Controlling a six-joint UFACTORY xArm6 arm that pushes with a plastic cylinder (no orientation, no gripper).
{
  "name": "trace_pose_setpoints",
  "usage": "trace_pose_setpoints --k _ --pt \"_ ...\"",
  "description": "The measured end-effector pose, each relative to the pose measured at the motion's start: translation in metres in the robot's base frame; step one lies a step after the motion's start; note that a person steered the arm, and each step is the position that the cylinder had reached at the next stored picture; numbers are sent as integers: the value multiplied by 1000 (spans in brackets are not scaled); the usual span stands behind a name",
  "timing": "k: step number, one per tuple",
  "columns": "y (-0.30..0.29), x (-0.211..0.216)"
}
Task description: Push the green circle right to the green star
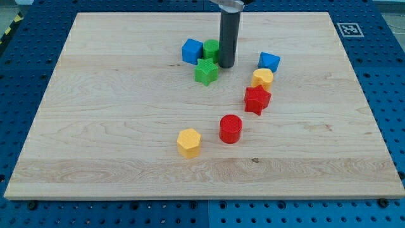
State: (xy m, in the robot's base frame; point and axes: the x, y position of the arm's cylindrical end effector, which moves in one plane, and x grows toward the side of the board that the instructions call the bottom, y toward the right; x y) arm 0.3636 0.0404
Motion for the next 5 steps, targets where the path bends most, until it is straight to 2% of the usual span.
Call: trace_pose_setpoints --k 2,4,5 --pt "16 5" --pt "45 -9" --pt "45 -63"
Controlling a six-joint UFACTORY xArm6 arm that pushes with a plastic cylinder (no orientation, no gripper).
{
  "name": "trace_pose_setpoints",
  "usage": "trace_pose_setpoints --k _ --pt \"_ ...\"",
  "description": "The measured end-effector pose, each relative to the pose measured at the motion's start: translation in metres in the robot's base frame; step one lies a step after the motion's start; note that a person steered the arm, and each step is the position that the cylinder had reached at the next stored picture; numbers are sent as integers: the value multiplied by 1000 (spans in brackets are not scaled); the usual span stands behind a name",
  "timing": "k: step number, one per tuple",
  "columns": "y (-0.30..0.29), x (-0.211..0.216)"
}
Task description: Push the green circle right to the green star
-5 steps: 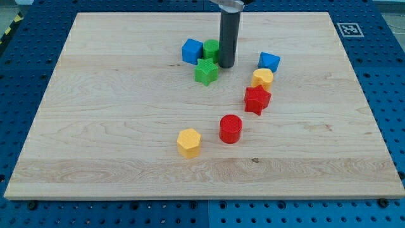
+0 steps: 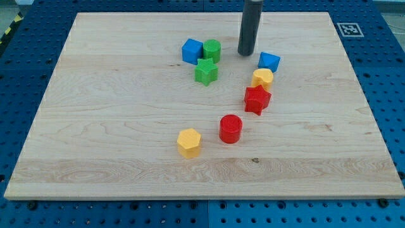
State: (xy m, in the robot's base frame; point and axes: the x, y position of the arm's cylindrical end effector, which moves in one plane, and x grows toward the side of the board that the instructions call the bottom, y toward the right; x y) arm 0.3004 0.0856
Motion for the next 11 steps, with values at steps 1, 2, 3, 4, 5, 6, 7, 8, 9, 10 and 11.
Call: trace_pose_setpoints --k 1,2,3,4,5,6,7,8,9,10,11 --pt "-4 -49" --pt "-15 -98" --pt "-29 -108" --pt "-48 -108" --pt "-68 -97" --pt "-80 -72" --pt "-81 -23" --pt "-73 20" --pt "-66 61" --pt "-66 89" --pt "-66 101"
